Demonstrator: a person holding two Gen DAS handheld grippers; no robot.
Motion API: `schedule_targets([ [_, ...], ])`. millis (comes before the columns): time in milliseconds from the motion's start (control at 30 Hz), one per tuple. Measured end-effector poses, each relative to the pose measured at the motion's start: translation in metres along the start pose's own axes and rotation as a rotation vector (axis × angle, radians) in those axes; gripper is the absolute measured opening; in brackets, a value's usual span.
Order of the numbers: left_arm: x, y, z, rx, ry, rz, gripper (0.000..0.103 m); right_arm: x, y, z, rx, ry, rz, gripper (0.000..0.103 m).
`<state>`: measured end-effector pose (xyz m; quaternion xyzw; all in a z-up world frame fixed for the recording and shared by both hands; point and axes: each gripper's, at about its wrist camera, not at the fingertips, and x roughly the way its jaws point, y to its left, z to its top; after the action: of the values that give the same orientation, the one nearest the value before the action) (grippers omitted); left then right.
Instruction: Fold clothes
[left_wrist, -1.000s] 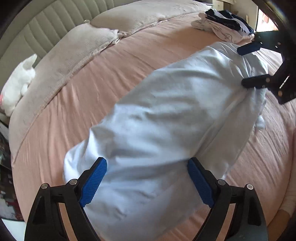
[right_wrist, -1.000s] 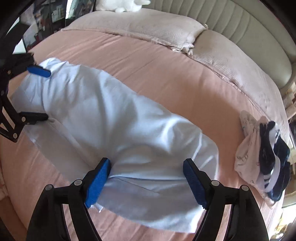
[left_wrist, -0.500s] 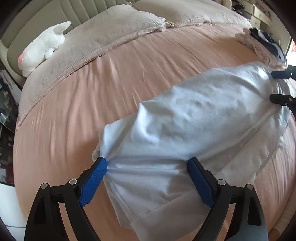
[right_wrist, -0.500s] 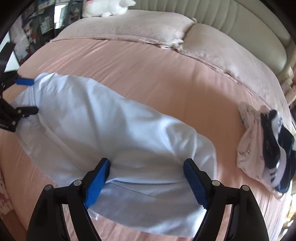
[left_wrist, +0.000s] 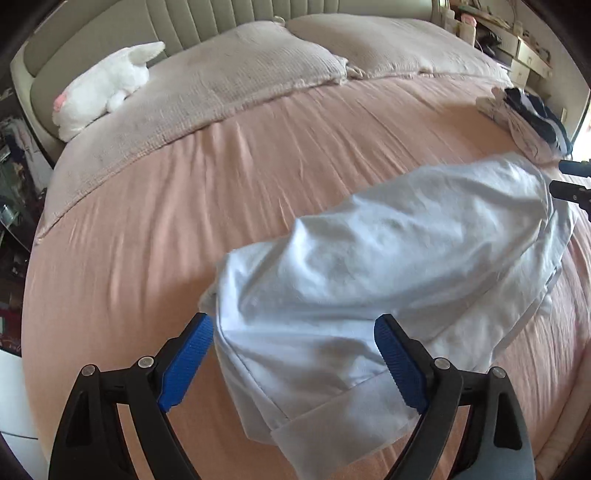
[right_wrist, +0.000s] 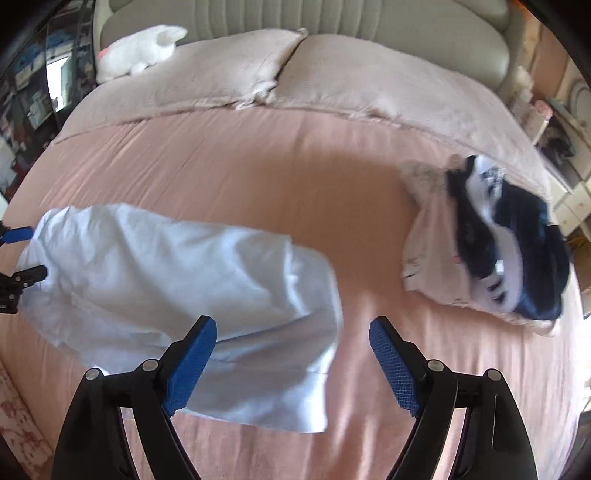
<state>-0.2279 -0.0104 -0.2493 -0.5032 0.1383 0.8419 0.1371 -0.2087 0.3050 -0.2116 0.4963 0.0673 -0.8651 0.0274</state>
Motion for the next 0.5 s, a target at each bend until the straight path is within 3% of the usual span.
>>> schedule_targets([
  [67, -0.008, 0.003, 0.000, -0.040, -0.022, -0.018, 0.090, -0.003, -0.010, 0.001, 0.034, -0.029, -0.050, 0.085],
  [100, -0.008, 0.003, -0.002, -0.053, -0.013, -0.020, 0.090, 0.004, -0.015, 0.001, 0.069, 0.008, -0.026, 0.085],
  [300, -0.005, 0.008, -0.004, -0.092, 0.008, -0.035, 0.090, 0.043, -0.050, -0.017, 0.356, 0.216, 0.209, 0.085],
  [400, -0.001, 0.014, -0.002, -0.114, 0.013, -0.052, 0.090, 0.050, -0.066, -0.026, 0.503, 0.227, 0.358, 0.093],
  [500, 0.000, 0.016, -0.003, -0.128, 0.022, -0.059, 0.090, 0.049, -0.061, -0.027, 0.473, 0.227, 0.359, 0.097],
])
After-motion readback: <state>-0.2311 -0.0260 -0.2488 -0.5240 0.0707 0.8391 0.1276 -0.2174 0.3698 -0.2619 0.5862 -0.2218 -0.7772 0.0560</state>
